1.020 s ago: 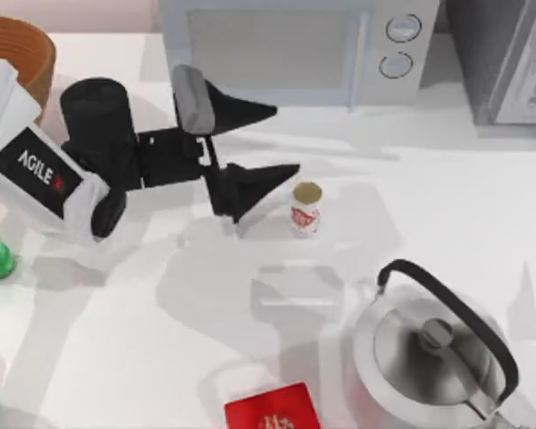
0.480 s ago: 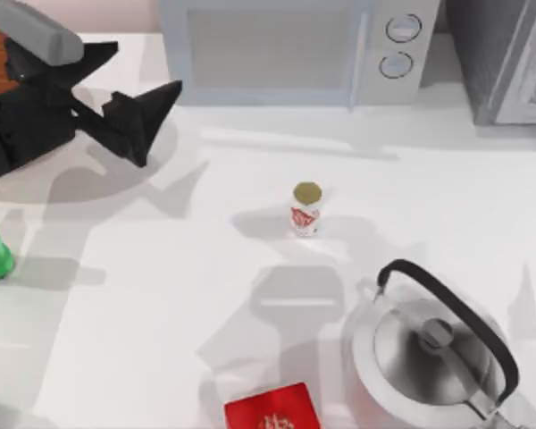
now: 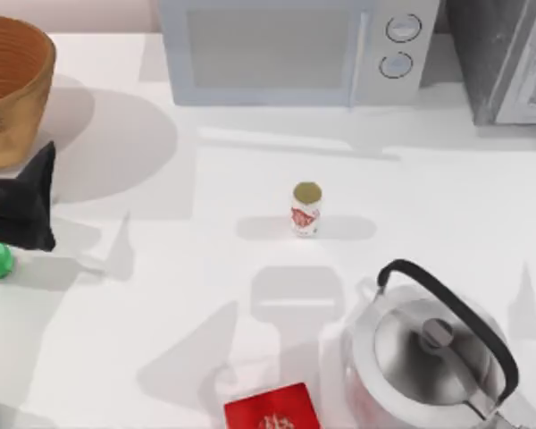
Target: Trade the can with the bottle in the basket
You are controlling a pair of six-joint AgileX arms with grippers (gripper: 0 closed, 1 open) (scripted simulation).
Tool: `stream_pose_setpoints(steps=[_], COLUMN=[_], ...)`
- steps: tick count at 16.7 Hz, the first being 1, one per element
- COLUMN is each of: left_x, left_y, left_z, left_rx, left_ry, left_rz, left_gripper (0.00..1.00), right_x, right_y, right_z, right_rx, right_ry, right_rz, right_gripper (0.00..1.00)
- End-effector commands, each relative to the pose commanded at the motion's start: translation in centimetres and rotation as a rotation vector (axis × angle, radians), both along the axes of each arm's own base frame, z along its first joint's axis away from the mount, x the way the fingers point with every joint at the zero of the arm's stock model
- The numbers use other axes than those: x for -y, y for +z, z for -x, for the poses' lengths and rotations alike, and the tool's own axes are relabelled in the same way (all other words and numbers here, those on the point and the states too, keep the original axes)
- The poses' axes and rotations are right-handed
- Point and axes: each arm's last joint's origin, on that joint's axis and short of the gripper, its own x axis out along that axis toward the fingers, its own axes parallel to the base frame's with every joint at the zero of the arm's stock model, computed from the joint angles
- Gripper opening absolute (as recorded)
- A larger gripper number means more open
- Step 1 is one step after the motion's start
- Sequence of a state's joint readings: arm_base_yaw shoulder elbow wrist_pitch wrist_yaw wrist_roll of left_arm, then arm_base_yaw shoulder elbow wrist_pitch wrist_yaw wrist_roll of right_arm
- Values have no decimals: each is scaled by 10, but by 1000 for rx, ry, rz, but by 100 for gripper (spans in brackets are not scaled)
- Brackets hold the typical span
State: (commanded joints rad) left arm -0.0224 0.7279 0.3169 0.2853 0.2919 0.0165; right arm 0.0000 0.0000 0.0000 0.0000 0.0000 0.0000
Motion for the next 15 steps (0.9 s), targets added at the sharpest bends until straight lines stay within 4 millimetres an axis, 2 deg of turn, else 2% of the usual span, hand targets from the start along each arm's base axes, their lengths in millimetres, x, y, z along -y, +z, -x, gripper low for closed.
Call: stream_pose_setpoints(steps=[3, 6, 10, 15], left_x=[-6, -10, -12, -12], left_y=[-18, -38, -57, -60], left_z=[36, 56, 67, 68], left_rx=[40, 77, 113, 121], left_ry=[129, 226, 299, 311], left_rz=[-10, -13, -11, -9], left_gripper=[100, 100, 100, 100], right_x=[0, 0, 0, 0], right_y=[0, 0, 0, 0], right_z=[0, 0, 0, 0], right_rx=[0, 0, 0, 0], right_ry=[0, 0, 0, 0], right_rz=[0, 0, 0, 0], right_gripper=[100, 100, 100, 100])
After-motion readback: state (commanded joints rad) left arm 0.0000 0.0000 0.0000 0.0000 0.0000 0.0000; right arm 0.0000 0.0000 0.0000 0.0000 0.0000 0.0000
